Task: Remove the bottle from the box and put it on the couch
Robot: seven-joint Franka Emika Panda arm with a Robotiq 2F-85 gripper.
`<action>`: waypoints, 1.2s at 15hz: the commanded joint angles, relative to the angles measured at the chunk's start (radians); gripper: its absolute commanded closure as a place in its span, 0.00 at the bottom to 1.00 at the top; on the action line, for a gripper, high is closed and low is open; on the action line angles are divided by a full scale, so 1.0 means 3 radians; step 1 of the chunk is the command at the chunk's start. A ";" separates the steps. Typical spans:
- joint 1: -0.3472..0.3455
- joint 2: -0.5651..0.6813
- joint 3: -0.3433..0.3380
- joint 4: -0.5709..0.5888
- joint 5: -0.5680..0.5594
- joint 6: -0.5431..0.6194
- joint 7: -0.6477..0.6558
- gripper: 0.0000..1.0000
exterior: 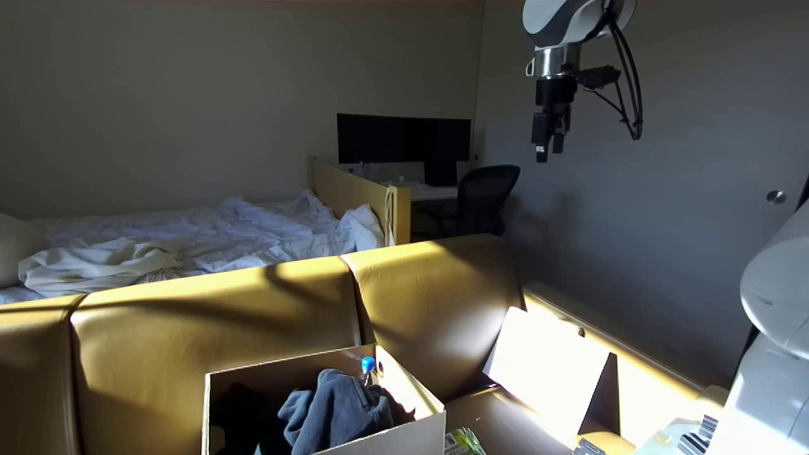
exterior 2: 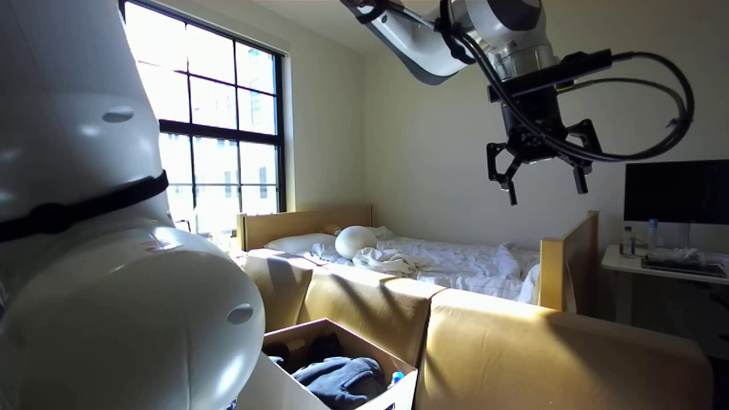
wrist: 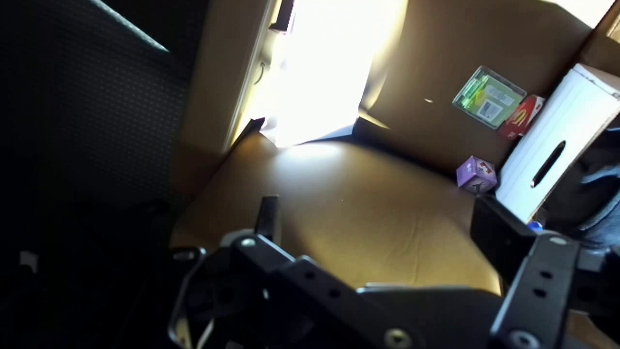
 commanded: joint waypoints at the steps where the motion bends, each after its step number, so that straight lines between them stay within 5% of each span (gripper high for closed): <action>1: 0.0103 0.0399 -0.0128 0.0053 0.0719 0.0320 -0.0484 0.00; 5: 0.0105 0.0943 -0.0016 0.0107 0.1539 0.0700 -0.1247 0.00; 8: 0.0075 0.1337 0.0263 0.0146 0.2134 0.1153 -0.1802 0.00; 11: 0.0023 0.1729 0.0641 0.0345 0.2712 0.1099 -0.2216 0.00; 15: 0.0074 0.1995 0.0991 0.0465 0.2713 0.1209 -0.2256 0.00; 18: 0.0030 0.2160 0.1256 0.0552 0.2912 0.0795 -0.2239 0.00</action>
